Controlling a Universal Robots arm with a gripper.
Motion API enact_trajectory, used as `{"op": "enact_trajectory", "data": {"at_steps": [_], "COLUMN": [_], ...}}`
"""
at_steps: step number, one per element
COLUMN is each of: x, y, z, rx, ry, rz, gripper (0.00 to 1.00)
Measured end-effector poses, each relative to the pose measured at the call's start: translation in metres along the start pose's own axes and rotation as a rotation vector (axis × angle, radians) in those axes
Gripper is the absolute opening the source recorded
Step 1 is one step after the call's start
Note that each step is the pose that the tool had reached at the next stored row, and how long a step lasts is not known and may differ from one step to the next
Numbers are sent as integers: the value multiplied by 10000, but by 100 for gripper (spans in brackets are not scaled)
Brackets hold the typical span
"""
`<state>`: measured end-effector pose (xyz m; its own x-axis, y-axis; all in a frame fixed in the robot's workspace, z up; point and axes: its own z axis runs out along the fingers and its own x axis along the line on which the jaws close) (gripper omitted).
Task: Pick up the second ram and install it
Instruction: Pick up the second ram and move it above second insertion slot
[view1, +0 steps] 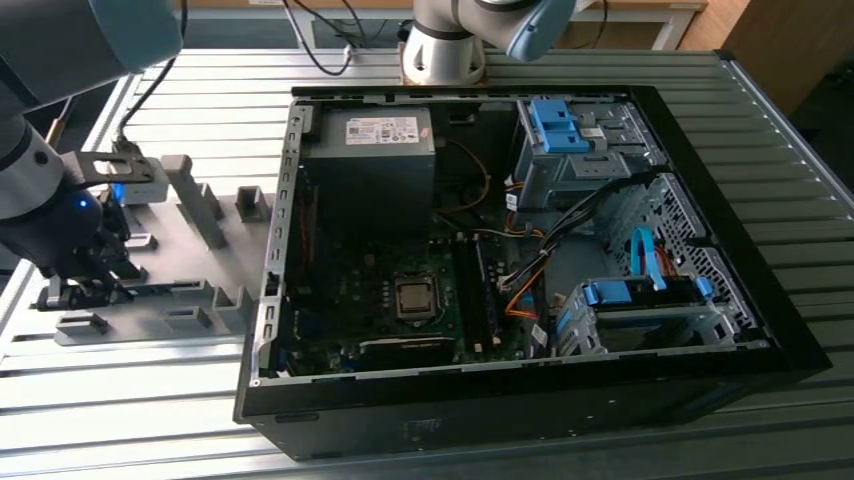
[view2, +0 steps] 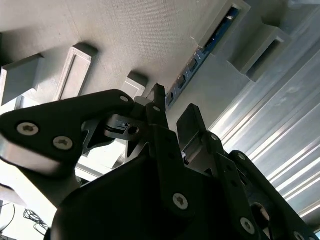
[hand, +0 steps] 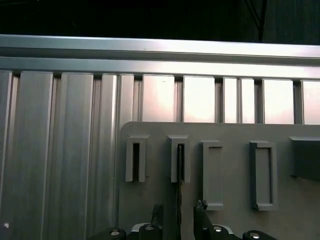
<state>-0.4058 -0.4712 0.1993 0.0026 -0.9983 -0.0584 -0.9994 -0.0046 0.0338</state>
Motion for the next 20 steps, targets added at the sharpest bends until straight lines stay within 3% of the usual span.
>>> {"op": "enact_trajectory", "data": {"at_steps": [7,8,20], "x": [-2,-8,-38], "y": [-2,-1,3], "z": [49,49,93], "rx": [1,0,4], "ry": [-1,0,0], "rz": [0,2,0], "gripper": [36,29,29]}}
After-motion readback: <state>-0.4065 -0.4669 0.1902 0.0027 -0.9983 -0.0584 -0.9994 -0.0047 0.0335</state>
